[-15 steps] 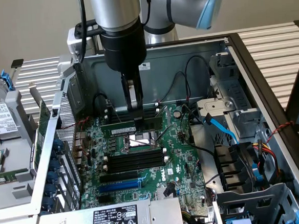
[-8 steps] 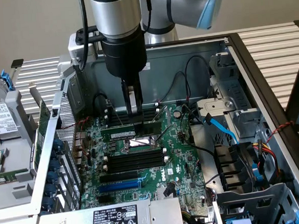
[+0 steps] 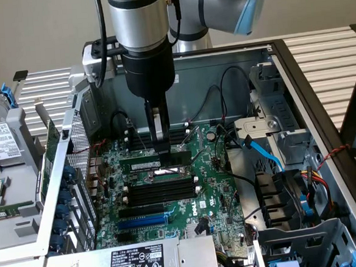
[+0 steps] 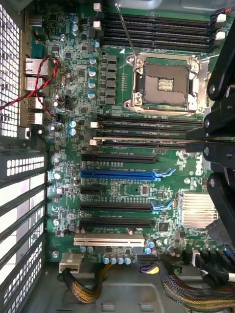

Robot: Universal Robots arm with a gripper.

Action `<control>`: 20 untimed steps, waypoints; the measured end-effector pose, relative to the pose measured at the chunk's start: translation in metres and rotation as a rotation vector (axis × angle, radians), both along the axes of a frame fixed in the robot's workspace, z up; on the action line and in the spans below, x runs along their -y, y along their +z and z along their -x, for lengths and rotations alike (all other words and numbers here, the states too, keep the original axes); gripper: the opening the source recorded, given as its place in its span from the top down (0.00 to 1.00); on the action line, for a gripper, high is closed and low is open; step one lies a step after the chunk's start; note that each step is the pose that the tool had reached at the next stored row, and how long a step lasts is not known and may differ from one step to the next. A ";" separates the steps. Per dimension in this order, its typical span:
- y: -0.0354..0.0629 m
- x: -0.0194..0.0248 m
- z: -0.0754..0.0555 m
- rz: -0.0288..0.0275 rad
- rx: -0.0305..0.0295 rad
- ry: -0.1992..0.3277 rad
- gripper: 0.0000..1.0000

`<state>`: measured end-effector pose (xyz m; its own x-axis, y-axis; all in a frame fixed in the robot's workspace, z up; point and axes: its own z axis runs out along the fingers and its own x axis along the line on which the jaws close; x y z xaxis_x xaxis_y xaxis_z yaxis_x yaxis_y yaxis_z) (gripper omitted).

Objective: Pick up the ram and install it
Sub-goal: 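Insert the ram into the slot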

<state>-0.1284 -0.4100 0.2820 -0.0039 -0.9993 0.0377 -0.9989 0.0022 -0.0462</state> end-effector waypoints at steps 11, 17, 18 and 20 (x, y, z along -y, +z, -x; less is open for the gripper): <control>-0.0179 -0.0097 0.000 0.0057 0.0012 0.000 0.87; -0.0221 -0.0052 0.000 0.0111 0.0011 0.000 0.87; -0.0230 -0.0047 0.000 0.0119 0.0012 0.000 0.87; -0.0253 -0.0043 0.000 0.0142 0.0011 0.000 0.87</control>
